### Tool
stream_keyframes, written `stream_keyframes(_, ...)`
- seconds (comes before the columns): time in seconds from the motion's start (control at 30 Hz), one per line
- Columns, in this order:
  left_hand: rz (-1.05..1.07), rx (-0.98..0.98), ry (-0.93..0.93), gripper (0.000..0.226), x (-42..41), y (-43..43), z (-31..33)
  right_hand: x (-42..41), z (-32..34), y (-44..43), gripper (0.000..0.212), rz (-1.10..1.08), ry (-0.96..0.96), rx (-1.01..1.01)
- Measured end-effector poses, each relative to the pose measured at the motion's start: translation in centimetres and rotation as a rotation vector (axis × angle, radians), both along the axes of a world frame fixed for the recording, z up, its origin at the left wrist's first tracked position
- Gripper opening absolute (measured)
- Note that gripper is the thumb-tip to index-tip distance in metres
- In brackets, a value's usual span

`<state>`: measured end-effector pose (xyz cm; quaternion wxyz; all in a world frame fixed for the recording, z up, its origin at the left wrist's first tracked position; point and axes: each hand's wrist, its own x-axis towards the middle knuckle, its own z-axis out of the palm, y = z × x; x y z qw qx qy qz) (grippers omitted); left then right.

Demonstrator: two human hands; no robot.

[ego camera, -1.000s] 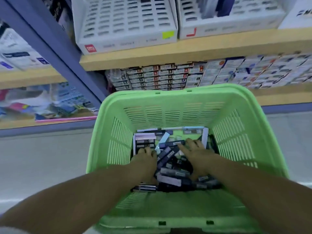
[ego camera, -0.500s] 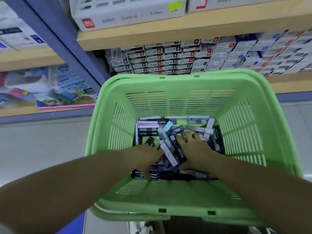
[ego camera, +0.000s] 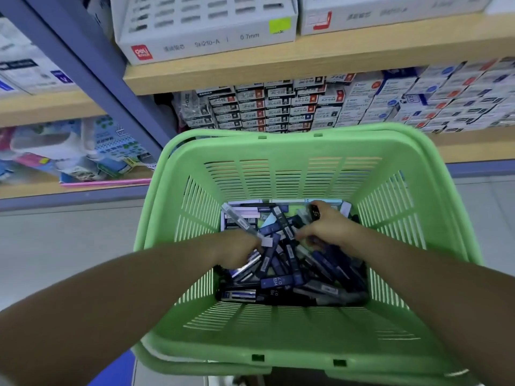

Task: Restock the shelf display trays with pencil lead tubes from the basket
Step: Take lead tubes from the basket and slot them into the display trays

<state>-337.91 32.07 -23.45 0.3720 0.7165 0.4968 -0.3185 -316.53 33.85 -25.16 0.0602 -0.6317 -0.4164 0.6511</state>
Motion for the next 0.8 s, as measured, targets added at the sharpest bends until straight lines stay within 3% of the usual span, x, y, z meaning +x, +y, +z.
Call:
stream_keyframes(0.03, 0.079, -0.012, -0.028, 0.046, 0.4, 0.5, 0.5, -0.1, 0.6, 0.2, 0.065, -0.146, 0.126, -0.084)
stream_keyframes(0.1, 0.278, -0.007, -0.122, 0.047, 1.2, 1.9, 1.4, -0.3, 1.5, 0.4, 0.02, -0.288, 0.271, -0.202)
stream_keyframes(0.13, 0.373, -0.004, -0.162, 0.045, 1.7, 2.5, 1.9, -0.5, 1.7, 0.4, 0.014, -0.308, 0.296, -0.248)
stream_keyframes(0.3, 0.835, -0.063, -0.44, 0.055, 2.8, 3.8, 2.9, -1.8, 2.5, 0.0, 0.027, -0.488, 0.448, -0.341)
stream_keyframes(0.5, 1.065, 0.081, -0.623, 0.028, 5.1, 4.7, 4.4, -2.7, 4.5, 0.4, 0.029, -0.53, 0.54, -0.299)
stream_keyframes(0.67, 0.994, 0.356, -0.561, 0.029, 7.0, 3.5, 4.5, -3.5, 5.5, 0.4, 0.036, -0.582, 0.579, -0.331)
stream_keyframes(0.8, 0.919, 0.467, -0.561, 0.026, 7.5, 3.4, 4.6, -3.5, 6.1, 0.6, 0.039, -0.567, 0.601, -0.314)
